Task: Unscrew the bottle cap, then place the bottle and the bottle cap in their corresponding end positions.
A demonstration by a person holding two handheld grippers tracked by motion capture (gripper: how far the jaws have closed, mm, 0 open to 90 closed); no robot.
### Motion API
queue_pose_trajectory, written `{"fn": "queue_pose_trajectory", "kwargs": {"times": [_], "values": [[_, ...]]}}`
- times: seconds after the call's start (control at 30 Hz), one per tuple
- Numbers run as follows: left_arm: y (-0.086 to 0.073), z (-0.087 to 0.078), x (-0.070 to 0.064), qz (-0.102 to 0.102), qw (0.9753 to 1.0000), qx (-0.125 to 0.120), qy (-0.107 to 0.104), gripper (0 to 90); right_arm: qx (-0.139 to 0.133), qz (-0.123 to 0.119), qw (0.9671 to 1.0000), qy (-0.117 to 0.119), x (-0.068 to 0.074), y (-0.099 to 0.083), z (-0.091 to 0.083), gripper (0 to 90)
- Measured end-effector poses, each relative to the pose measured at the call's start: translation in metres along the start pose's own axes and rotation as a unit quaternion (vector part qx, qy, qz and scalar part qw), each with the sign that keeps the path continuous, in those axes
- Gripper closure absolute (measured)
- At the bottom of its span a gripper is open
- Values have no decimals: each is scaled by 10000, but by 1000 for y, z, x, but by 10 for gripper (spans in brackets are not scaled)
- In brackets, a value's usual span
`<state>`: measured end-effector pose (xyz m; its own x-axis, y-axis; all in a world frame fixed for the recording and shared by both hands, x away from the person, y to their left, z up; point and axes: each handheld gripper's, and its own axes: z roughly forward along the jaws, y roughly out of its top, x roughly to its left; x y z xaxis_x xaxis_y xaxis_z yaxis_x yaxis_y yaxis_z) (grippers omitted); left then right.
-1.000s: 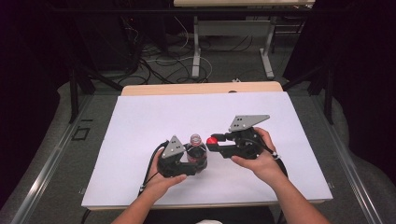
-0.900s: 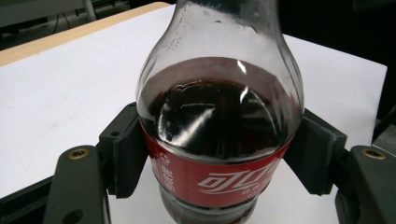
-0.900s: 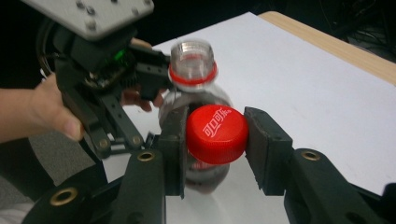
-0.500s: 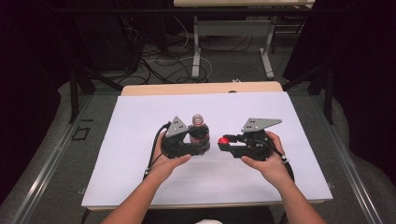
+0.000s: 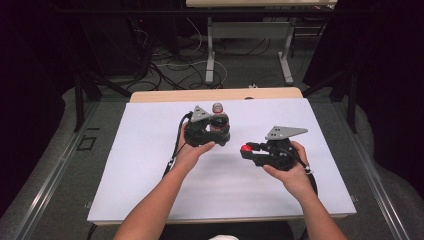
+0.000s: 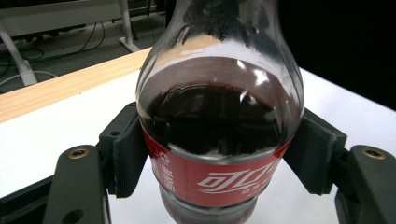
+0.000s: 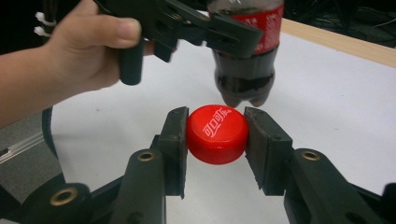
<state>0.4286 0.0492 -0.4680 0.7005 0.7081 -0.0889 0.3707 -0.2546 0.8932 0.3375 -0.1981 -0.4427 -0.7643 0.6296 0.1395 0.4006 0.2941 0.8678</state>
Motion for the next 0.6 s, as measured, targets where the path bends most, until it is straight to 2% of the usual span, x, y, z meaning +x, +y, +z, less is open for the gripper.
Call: {"fn": "queue_pose_trajectory", "kwargs": {"times": [0.2,0.33,0.4,0.43,0.6], "values": [[-8,26,13,-193,9997,46,168,306,-106,39,9999,-34,-2,1,-1,615],[-15,36,19,-170,9995,112,232,305,-150,40,9999,-25,-3,1,-1,615],[-18,40,20,-154,9995,126,257,305,-131,49,9999,-32,-3,0,0,615],[-20,42,20,-205,9995,52,248,305,-124,43,9999,-14,-4,0,1,615],[-28,50,24,-192,9992,148,327,304,-48,70,10000,49,-4,-4,7,615]]}}
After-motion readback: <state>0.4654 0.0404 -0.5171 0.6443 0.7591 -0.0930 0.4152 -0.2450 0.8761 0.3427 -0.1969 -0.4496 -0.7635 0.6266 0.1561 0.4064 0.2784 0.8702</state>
